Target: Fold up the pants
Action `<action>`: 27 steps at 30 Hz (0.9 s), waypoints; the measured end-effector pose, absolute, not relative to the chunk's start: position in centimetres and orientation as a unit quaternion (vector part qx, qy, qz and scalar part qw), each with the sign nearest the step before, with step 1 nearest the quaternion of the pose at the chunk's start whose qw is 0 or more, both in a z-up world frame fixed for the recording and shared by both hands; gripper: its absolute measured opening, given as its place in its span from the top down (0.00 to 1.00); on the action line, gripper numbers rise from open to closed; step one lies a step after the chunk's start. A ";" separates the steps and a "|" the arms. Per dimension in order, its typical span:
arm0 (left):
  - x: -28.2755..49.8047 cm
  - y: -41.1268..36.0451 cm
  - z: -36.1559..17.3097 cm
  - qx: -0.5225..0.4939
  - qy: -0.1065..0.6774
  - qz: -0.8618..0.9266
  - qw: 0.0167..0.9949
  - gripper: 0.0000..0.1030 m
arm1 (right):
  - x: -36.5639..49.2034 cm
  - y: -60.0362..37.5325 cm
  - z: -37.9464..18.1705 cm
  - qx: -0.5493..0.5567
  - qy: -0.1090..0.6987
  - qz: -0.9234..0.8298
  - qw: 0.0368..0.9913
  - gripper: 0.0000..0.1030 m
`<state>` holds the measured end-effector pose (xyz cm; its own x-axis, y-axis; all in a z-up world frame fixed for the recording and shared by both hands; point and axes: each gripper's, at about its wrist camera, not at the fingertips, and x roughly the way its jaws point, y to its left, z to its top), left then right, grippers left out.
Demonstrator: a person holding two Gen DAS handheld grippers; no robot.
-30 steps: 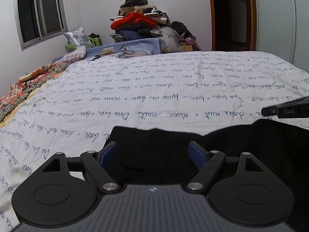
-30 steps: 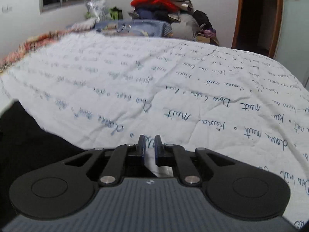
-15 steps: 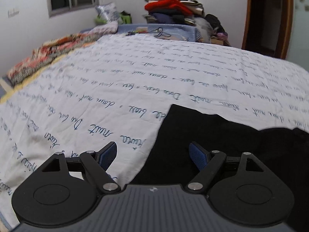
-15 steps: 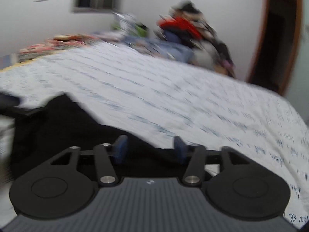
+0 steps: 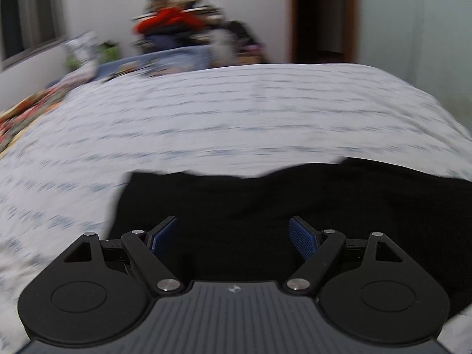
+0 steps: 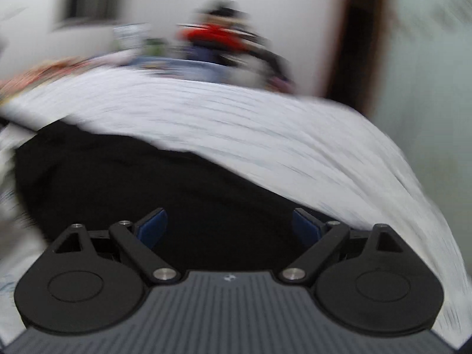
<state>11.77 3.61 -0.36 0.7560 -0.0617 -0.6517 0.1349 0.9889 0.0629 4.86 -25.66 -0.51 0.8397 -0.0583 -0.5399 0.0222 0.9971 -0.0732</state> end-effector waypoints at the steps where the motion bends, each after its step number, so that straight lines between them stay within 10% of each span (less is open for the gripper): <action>1: 11.6 2.1 -0.3 0.061 0.344 -0.073 0.934 0.20 | 4.3 -28.5 -0.5 0.008 0.291 -0.041 0.956 0.12; 7: 10.0 -6.6 -0.2 0.125 0.324 -0.181 0.920 0.20 | 1.1 -40.2 -2.2 0.205 0.301 -0.071 0.929 0.16; 10: 9.4 -10.1 -0.2 0.150 0.309 -0.218 0.914 0.20 | 0.7 -42.5 -4.0 0.287 0.306 -0.039 0.907 0.38; 18: 13.7 -18.0 1.4 0.075 0.384 -0.342 0.854 0.20 | -0.3 -43.1 -6.2 0.348 0.321 0.059 0.879 0.38; 20: 14.9 -20.3 1.4 0.041 0.430 -0.372 0.821 0.20 | -0.4 -42.9 -6.3 0.345 0.323 0.064 0.879 0.43; 23: 15.9 -23.4 0.7 0.035 0.483 -0.379 0.788 0.20 | -0.3 -41.5 -5.3 0.277 0.330 0.022 0.902 0.83; 27: 15.4 -26.5 0.2 0.093 0.482 -0.356 0.796 0.20 | -0.6 -36.5 -3.6 0.093 0.326 -0.007 0.941 0.87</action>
<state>15.39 -26.50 0.17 0.2833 -0.4762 -0.8324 0.6552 0.7299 -0.1946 -0.57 -36.46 -3.64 0.7867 0.0476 -0.6155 0.0737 0.9827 0.1702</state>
